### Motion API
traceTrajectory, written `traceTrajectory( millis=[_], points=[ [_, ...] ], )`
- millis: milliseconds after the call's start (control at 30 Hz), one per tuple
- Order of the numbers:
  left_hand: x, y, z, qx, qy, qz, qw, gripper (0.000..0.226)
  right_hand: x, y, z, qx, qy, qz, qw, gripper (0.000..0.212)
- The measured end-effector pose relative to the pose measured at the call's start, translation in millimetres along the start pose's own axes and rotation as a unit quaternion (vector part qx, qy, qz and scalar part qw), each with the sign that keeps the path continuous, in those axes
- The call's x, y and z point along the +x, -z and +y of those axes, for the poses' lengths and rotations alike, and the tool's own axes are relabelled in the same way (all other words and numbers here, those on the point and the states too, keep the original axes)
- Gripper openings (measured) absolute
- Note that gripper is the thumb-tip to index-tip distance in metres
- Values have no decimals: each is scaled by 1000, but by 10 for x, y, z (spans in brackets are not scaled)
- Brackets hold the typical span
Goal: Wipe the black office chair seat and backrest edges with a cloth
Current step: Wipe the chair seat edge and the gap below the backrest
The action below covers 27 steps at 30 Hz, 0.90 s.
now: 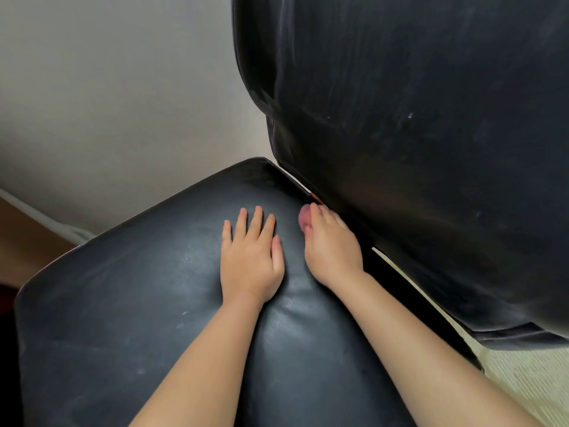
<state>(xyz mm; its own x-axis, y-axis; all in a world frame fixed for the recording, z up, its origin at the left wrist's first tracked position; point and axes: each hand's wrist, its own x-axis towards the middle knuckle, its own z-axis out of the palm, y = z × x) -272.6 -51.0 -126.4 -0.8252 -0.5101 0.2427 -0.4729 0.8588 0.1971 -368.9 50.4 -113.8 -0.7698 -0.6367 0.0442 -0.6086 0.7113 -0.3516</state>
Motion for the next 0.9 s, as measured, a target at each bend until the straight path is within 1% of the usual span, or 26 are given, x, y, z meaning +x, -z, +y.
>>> traceTrajectory(
  millis=[67, 133, 233, 333, 433, 567, 733, 900],
  points=[
    [4, -8, -6, 1, -3, -6, 1000, 51, 224, -1, -60, 27, -21, -14, 999, 34],
    [7, -6, -5, 3, -6, -12, 1000, 52, 408, 23, -102, 51, -47, -33, 997, 32],
    [19, -2, -11, 6, -6, -15, 1000, 52, 404, 42, -114, 54, -51, -34, 997, 40],
    [32, 26, -5, 0, -4, -25, 1000, 55, 105, 38, -76, 20, -21, -18, 999, 50],
    [52, 52, -7, -15, 1, -39, 999, 61, -34, 19, -45, -10, -1, -11, 1000, 52],
    [125, 62, -102, -9, -44, -55, 997, 61, 229, -21, -72, 9, 1, -10, 1000, 43],
    [315, 105, -360, -2, -147, -64, 987, 52, 598, -42, -143, 27, -28, -23, 999, 33],
    [342, 86, -454, -14, -148, -76, 986, 55, 703, -36, -163, 52, -46, -32, 997, 32]
  ],
)
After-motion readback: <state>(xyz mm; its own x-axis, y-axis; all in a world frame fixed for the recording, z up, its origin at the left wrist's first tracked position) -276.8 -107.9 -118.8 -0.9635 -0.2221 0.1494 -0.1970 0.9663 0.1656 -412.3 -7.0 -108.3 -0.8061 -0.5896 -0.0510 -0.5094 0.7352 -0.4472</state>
